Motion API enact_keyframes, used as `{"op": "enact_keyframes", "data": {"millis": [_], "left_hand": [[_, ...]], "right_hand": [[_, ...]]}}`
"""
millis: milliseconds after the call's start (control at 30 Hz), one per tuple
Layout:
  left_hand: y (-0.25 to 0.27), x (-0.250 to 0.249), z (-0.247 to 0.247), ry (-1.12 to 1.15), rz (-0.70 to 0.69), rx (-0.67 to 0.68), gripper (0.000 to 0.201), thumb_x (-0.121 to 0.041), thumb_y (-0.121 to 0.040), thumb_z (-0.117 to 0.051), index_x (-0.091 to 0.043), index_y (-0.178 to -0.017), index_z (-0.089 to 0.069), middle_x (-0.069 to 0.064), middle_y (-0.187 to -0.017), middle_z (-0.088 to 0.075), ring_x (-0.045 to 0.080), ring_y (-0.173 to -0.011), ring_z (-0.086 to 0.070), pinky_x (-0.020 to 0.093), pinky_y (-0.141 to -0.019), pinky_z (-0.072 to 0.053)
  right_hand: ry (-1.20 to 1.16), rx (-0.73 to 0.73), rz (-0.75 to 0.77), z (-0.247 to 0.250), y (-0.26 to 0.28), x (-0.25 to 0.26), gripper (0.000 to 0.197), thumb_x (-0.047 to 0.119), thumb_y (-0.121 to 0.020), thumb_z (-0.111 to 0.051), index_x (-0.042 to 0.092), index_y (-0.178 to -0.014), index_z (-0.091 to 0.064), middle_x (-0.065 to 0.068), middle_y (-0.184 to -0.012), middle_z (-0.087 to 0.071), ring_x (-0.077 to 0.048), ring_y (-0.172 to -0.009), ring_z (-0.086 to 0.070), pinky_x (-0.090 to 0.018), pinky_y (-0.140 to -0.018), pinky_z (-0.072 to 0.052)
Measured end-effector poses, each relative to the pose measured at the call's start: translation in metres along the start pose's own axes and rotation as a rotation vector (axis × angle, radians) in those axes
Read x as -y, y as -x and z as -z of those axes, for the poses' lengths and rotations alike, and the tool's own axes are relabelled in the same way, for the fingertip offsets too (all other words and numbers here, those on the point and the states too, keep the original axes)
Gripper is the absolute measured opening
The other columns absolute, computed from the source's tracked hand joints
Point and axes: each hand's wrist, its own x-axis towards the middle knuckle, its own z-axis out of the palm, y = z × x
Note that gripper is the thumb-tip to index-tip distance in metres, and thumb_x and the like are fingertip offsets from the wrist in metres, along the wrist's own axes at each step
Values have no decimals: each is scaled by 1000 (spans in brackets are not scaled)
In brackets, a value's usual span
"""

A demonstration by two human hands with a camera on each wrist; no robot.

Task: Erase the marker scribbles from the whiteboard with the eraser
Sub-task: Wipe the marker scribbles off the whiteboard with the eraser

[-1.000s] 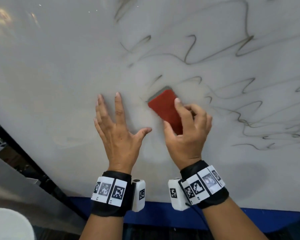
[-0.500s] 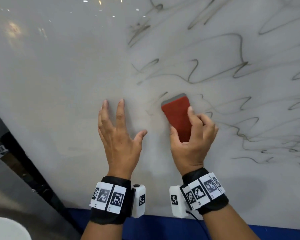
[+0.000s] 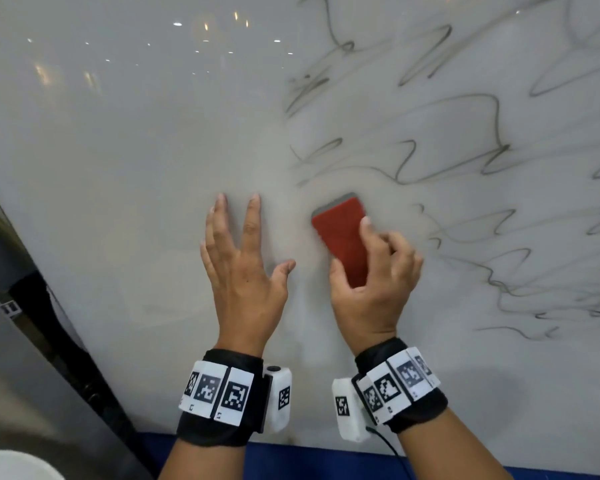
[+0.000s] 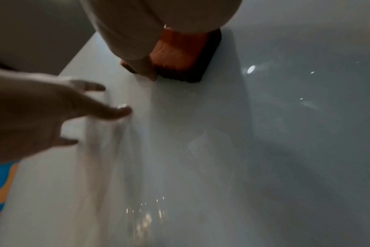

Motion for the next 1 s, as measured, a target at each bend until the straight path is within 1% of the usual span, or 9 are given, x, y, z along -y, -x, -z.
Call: {"op": "enact_keyframes", "data": {"millis": [100,267,367,467,533,733,800,900,1000], "left_hand": [[-1,0,1,8,-8,-7,100,-25,-73,-86,-28,-153,-27,7,-162,-9,28,-150,-7,62,-116,-20],[-8,0,9,5,-16,-23,103,-29,-64,-91,-26,-148,-33,2,-151,-16,30,-149,-11,63,-114,-24],[-13,-3,11,-43,-26,6,114,-30,-62,-92,-26,-153,-24,3,-153,-11,31,-149,-7,63,-115,-23],[-15,-6,14,-94,-30,63,125,-34,-66,-90,-31,-157,-5,5,-162,6,27,-151,8,63,-118,-13],[-18,-7,17,-114,-45,88,129,-38,-67,-89,-34,-157,3,4,-163,15,25,-151,13,60,-119,-8],[-35,-13,27,-168,-91,95,131,-44,-66,-87,-32,-157,5,8,-163,16,26,-151,13,56,-117,-2],[-45,-18,31,-174,-110,86,131,-47,-65,-87,-32,-157,5,9,-163,15,27,-151,12,57,-117,-3],[-59,-24,40,-165,-130,61,128,-50,-68,-84,-32,-157,6,8,-163,15,26,-151,12,60,-117,-5],[-73,-29,49,-155,-118,48,132,-49,-66,-86,-33,-156,10,5,-162,20,25,-150,16,60,-117,-3]], "right_hand": [[6,128,126,1,14,2,59,21,-70,-77,23,-126,-58,0,-114,-48,-28,-97,-50,-42,-82,-44],[-9,-56,17,7,-31,-5,58,20,-69,-80,11,-124,-65,-12,-109,-53,-27,-95,-47,-41,-90,-42],[2,-37,-18,0,-21,4,59,22,-69,-80,11,-126,-63,-15,-109,-55,-28,-95,-47,-38,-91,-38],[23,112,118,-3,2,10,61,22,-69,-80,19,-127,-60,-5,-113,-51,-29,-95,-50,-41,-85,-41],[21,133,170,2,-9,6,60,22,-69,-81,20,-126,-63,-4,-112,-52,-29,-96,-50,-42,-83,-42],[9,-56,-23,7,-55,7,62,23,-69,-82,13,-127,-64,-15,-109,-56,-33,-92,-53,-39,-88,-40],[22,9,36,4,-46,17,62,25,-69,-81,15,-128,-63,-12,-112,-55,-31,-95,-51,-39,-87,-39],[74,184,250,6,-42,19,62,25,-69,-80,20,-129,-63,-7,-113,-55,-29,-97,-49,-41,-81,-41],[72,74,199,9,-69,13,61,24,-70,-79,20,-129,-63,-5,-115,-53,-28,-99,-49,-42,-84,-42]]}}
